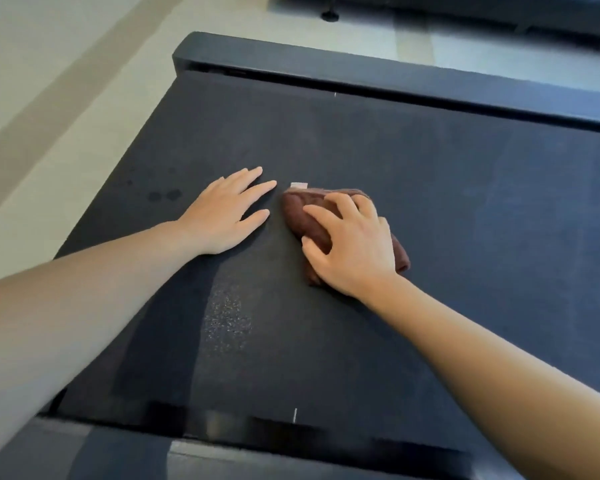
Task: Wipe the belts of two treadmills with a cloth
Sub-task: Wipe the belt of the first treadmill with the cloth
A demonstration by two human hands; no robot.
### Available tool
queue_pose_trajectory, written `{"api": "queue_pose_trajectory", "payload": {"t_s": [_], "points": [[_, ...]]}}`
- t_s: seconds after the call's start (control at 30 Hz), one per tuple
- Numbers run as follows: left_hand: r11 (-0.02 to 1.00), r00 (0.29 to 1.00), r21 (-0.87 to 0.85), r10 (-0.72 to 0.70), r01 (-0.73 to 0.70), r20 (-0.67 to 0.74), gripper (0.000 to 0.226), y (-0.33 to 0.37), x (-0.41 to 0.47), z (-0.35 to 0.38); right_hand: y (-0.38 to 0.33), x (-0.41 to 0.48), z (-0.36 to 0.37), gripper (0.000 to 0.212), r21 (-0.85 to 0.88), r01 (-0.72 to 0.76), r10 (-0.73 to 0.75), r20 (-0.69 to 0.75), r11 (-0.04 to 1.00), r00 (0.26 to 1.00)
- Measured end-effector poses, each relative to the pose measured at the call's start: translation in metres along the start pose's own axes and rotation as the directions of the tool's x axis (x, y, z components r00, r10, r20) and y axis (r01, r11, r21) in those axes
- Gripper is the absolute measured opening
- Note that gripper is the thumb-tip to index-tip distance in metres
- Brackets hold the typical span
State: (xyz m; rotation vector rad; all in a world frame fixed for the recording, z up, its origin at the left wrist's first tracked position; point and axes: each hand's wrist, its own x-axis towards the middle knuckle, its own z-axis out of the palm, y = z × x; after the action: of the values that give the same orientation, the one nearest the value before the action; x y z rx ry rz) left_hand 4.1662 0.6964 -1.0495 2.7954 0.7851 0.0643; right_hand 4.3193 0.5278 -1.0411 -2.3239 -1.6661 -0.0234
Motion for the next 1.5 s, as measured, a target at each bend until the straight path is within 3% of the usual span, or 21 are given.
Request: {"api": "queue_pose_trajectory", "payload": {"t_s": [0.2, 0.37, 0.53, 0.63, 0.87, 1.07, 1.27, 1.5], "points": [[0.986, 0.985, -0.01, 0.169, -0.169, -0.016, 0.054, -0.033, -0.041, -0.004, -0.084, -0.091, 0.006, 0.046, -0.012, -0.065, 0.065, -0.053, 0.998, 0.996], [0.968, 0.969, 0.018, 0.249, -0.249, 0.006, 0.06, -0.043, -0.069, -0.006, -0.074, -0.114, -0.013, 0.05, -0.046, -0.233, 0.231, -0.045, 0.971, 0.972], [0.97, 0.97, 0.044, 0.241, -0.24, -0.022, 0.07, -0.044, -0.084, -0.003, -0.058, -0.107, -0.011, 0.049, -0.067, -0.494, 0.48, -0.158, 0.867, 0.863], [0.971, 0.971, 0.04, 0.236, -0.235, -0.027, 0.069, -0.045, -0.083, -0.002, -0.072, -0.109, -0.006, 0.05, -0.104, -0.417, 0.404, -0.128, 0.903, 0.906], [0.98, 0.981, 0.068, 0.191, -0.188, -0.032, 0.06, -0.038, -0.09, 0.001, -0.1, -0.137, -0.004, 0.047, -0.001, -0.109, 0.108, -0.069, 0.994, 0.992], [0.984, 0.984, 0.044, 0.173, -0.171, -0.045, 0.061, -0.034, -0.09, -0.001, -0.067, -0.136, -0.018, 0.048, -0.012, -0.221, 0.22, -0.074, 0.975, 0.973], [0.97, 0.972, -0.064, 0.236, -0.235, 0.014, 0.051, -0.055, -0.096, -0.015, -0.123, -0.128, 0.007, 0.047, -0.067, -0.027, 0.023, -0.055, 0.997, 0.998], [0.985, 0.985, -0.071, 0.154, -0.159, -0.074, 0.047, -0.084, -0.123, -0.018, -0.137, -0.048, 0.021, 0.05, -0.069, -0.128, 0.127, -0.028, 0.989, 0.992]]}}
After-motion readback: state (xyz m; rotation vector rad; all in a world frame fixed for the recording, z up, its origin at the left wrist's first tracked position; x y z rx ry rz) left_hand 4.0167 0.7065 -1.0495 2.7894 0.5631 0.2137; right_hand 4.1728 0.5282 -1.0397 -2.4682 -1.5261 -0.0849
